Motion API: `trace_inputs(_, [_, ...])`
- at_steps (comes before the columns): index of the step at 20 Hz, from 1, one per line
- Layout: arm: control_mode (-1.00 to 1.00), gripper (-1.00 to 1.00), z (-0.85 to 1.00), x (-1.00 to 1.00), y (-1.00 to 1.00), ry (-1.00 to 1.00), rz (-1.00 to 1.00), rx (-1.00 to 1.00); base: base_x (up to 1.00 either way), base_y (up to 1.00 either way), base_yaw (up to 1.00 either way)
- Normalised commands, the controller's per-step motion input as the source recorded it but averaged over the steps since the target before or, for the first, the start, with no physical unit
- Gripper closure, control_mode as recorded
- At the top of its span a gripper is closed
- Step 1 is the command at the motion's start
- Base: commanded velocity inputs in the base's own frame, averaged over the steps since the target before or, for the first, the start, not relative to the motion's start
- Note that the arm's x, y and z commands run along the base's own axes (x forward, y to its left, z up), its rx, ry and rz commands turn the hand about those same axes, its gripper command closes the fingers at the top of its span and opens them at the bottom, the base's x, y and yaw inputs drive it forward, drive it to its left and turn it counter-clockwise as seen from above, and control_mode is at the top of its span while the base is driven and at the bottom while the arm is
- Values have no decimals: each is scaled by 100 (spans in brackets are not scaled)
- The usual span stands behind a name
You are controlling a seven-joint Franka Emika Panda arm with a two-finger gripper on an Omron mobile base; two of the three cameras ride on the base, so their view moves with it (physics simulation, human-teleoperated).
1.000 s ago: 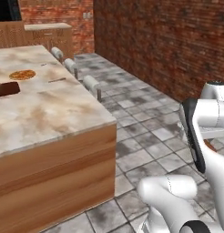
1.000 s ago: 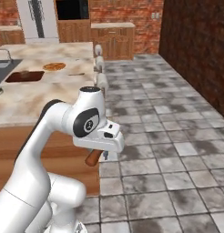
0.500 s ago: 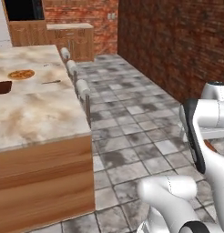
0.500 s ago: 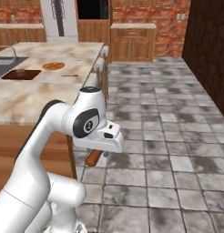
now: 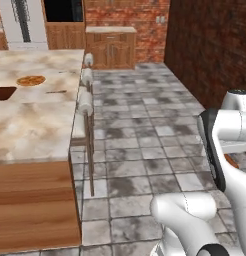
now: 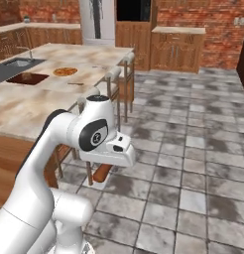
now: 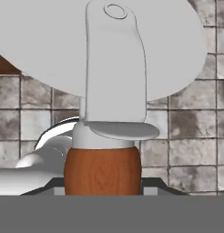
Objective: Take the pizza cutter from the drawer on the left and place it on the dining counter for cutting.
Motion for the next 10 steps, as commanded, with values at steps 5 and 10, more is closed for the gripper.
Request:
trace_inputs(5, [100,100,0,0,0,0,0,0,64,-100,43])
trace_inputs(10, [100,100,0,0,0,0,0,0,64,-100,45])
